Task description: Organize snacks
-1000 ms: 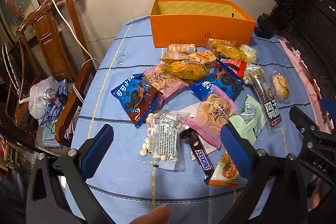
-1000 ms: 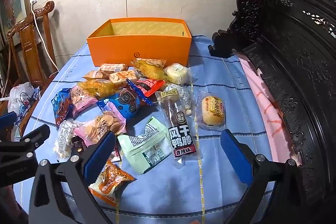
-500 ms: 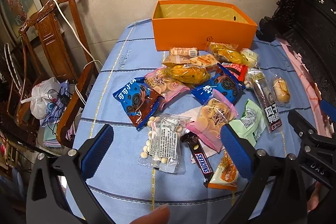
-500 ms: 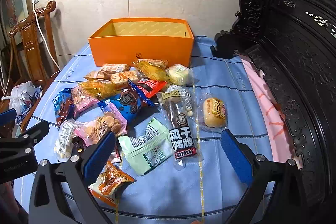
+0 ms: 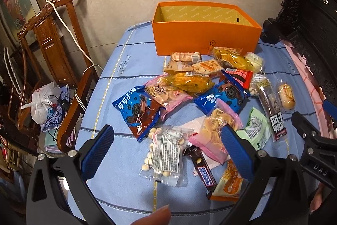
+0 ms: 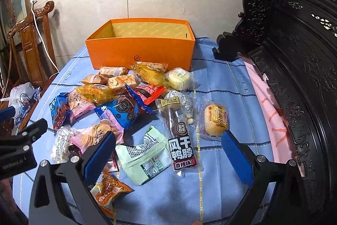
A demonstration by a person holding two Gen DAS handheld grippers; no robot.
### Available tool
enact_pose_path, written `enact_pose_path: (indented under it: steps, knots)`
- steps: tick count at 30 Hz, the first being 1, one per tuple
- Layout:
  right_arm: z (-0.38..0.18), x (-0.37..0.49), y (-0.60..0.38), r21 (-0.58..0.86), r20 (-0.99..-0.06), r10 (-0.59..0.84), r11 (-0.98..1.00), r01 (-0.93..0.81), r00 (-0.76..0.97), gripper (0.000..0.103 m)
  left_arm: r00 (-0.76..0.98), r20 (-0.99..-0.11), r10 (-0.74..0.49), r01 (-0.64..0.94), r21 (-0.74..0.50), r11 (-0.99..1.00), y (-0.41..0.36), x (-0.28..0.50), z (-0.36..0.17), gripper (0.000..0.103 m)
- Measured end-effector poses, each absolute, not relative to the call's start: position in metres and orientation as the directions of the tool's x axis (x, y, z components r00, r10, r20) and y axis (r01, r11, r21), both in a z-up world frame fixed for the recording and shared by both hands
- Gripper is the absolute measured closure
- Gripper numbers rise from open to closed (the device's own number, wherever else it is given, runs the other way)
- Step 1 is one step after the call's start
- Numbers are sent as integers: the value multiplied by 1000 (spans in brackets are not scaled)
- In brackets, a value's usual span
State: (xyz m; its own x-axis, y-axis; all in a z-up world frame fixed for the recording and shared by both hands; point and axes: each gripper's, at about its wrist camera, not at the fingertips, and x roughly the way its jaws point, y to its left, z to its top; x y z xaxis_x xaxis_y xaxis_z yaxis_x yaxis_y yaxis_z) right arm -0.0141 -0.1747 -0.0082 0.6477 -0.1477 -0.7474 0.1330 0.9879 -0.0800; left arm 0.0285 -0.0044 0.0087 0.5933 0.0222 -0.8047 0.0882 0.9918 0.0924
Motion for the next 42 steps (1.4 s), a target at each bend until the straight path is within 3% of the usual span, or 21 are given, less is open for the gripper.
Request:
enact_pose_path:
  steps: [22, 42]
  knots:
    - [-12, 22, -174, -77, -765, -189, 976, 204, 615, 3, 574, -818, -17, 151, 85, 985, -7, 76, 5, 4]
    - [-19, 49, -178, -71, -782, -135, 989, 128, 609, 3, 559, -829, 23, 91, 89, 992, -8, 94, 0, 4]
